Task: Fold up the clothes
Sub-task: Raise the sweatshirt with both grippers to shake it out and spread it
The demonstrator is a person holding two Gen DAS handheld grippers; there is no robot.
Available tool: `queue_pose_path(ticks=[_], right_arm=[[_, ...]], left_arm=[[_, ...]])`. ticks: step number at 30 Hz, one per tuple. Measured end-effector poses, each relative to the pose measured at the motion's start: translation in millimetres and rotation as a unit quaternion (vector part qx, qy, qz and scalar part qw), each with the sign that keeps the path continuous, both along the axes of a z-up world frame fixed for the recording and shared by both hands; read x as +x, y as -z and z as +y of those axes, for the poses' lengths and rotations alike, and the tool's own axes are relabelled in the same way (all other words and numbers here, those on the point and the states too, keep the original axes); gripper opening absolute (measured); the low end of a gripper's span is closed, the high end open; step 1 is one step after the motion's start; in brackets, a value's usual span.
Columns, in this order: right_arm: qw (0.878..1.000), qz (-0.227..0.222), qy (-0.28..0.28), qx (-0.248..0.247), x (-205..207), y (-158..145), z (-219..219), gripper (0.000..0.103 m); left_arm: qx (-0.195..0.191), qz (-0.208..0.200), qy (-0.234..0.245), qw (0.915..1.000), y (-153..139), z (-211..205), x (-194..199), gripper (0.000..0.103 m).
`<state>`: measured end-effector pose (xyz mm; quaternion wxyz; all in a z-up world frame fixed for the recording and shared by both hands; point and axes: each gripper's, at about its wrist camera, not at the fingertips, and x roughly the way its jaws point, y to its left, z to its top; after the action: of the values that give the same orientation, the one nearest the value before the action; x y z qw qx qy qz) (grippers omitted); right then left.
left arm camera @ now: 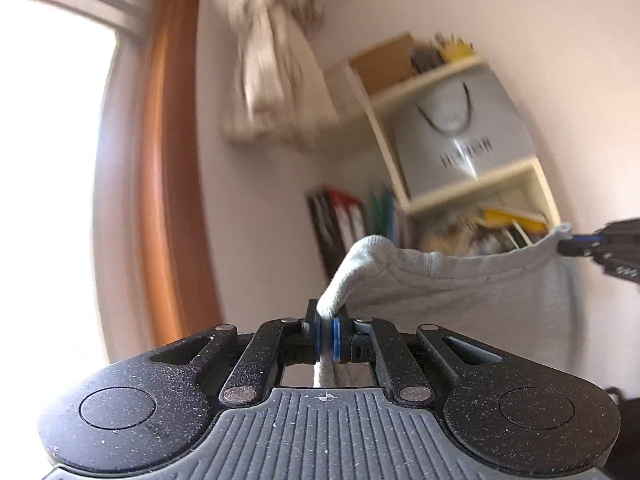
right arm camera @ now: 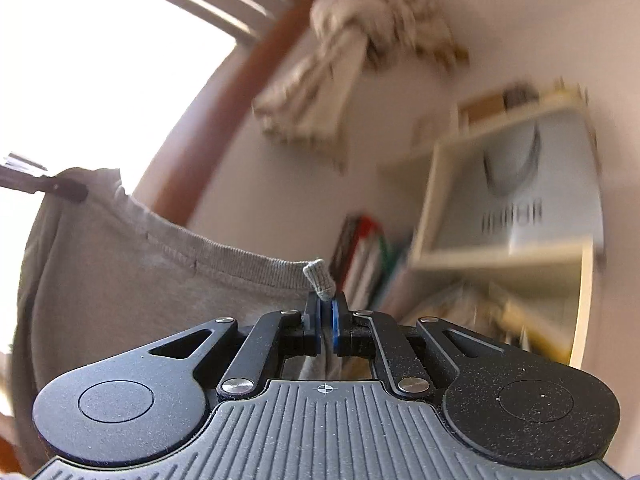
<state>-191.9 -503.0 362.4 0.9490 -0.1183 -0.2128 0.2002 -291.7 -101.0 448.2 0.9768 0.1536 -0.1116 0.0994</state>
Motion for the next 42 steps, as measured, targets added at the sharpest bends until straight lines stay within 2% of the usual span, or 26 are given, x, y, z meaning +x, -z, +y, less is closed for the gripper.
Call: queue_pose_path(ticks=[4, 6, 9, 14, 18, 22, 26, 31, 33, 35, 38, 40, 42], right_arm=[[0.999, -0.044, -0.006, -0.003, -32.2, -32.5, 8.3, 0.006], [0.999, -0.045, -0.012, -0.009, -31.2, -33.3, 14.1, 0.006], [0.999, -0.045, -0.022, -0.018, -28.5, -33.5, 23.1, 0.006], [0.998, -0.046, -0.037, -0.033, -23.9, -33.9, 38.1, 0.006], [0.998, -0.006, -0.025, -0.049, 20.7, -12.3, 42.0, 0.006], [0.996, 0.066, -0.002, -0.059, 89.7, 37.6, 42.0, 0.006], [0.984, 0.156, 0.023, -0.078, 164.5, 121.4, 43.4, 0.006], [0.958, 0.262, 0.055, -0.106, 247.6, 233.4, 48.5, 0.006], [0.948, 0.292, 0.062, -0.107, 270.3, 265.5, 48.4, 0.006], [0.940, 0.319, 0.069, -0.104, 290.3, 293.1, 48.1, 0.006], [0.927, 0.352, 0.085, -0.101, 312.2, 322.5, 50.5, 0.007], [0.915, 0.379, 0.096, -0.099, 323.6, 338.4, 53.8, 0.009], [0.899, 0.414, 0.110, -0.095, 334.1, 350.8, 56.9, 0.020]], left_arm=[[0.023, -0.036, -0.039, 0.9983, -37.2, -11.3, -15.2, 0.006], [0.034, -0.036, -0.061, 0.9969, -43.9, -13.2, -6.0, 0.006], [0.025, -0.030, -0.075, 0.9964, -43.8, -2.6, 15.6, 0.006], [0.010, -0.008, -0.085, 0.9963, -26.0, 25.0, 60.0, 0.006], [0.017, 0.046, -0.084, 0.9952, 13.2, 41.1, 114.7, 0.006], [0.019, 0.117, -0.076, 0.9901, 79.4, 49.0, 190.9, 0.006], [0.000, 0.198, -0.057, 0.9786, 168.7, 59.2, 267.2, 0.006], [-0.036, 0.290, -0.031, 0.9559, 278.0, 66.9, 340.5, 0.006], [-0.050, 0.323, -0.019, 0.9449, 312.3, 67.1, 361.5, 0.006], [-0.060, 0.346, -0.017, 0.9361, 334.5, 66.9, 374.4, 0.007], [-0.078, 0.375, -0.014, 0.9235, 363.0, 67.7, 390.0, 0.020], [-0.090, 0.387, -0.011, 0.9176, 373.8, 69.3, 394.4, 0.047], [-0.093, 0.395, -0.010, 0.9138, 383.0, 70.6, 394.4, 0.058]])
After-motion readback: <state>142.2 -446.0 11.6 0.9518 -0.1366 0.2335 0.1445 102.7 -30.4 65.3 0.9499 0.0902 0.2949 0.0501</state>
